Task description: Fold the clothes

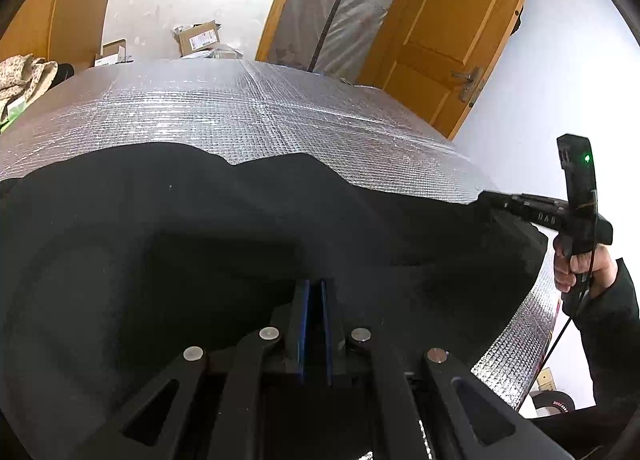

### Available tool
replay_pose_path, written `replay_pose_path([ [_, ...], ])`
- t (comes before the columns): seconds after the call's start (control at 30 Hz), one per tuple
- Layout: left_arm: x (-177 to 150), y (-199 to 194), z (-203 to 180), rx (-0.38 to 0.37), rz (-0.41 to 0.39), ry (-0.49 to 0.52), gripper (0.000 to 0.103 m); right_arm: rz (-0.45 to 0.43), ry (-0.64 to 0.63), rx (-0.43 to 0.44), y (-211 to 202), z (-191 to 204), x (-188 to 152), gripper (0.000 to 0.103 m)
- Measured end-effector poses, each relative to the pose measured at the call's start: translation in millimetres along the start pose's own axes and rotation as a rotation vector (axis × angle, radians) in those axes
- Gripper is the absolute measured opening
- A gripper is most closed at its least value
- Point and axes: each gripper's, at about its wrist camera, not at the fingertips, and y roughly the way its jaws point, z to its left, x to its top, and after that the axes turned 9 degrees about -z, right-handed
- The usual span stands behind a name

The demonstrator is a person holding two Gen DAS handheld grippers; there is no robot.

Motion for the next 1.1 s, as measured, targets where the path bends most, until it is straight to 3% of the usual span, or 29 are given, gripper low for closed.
replay_pose_path([
  [0.13, 1, 0, -1, 0.001, -0.001, 0.000, 0.005, -0.039, 0.027, -0.023, -4, -6, 7, 0.001],
  [0.33, 1, 0, -1, 0.009, 0.001, 0.005, 0.005, 0.014, 0.115, -0.078, 9, -28, 0, 0.005],
  [0.4, 2, -5, -4, 0.032, -0.002, 0.017, 0.005, -0.023, 0.136, -0.060, -4, -31, -2, 0.007],
  [0.53, 6, -16, -18, -0.026, -0.033, 0.046, 0.005, -0.056, 0.122, -0.010, -28, -29, -8, 0.013],
  [0.77, -2, 2, -32, -0.051, 0.033, 0.098, 0.005, 0.032, -0.002, 0.058, -10, 2, -24, 0.015],
  [0.87, -3, 6, -30, -0.051, 0.039, 0.092, 0.005, 0.026, -0.049, 0.020, 6, 7, -24, 0.015],
  [1.1, -8, 5, -27, -0.062, 0.030, 0.070, 0.005, -0.028, 0.090, -0.061, 2, -18, -12, 0.016],
])
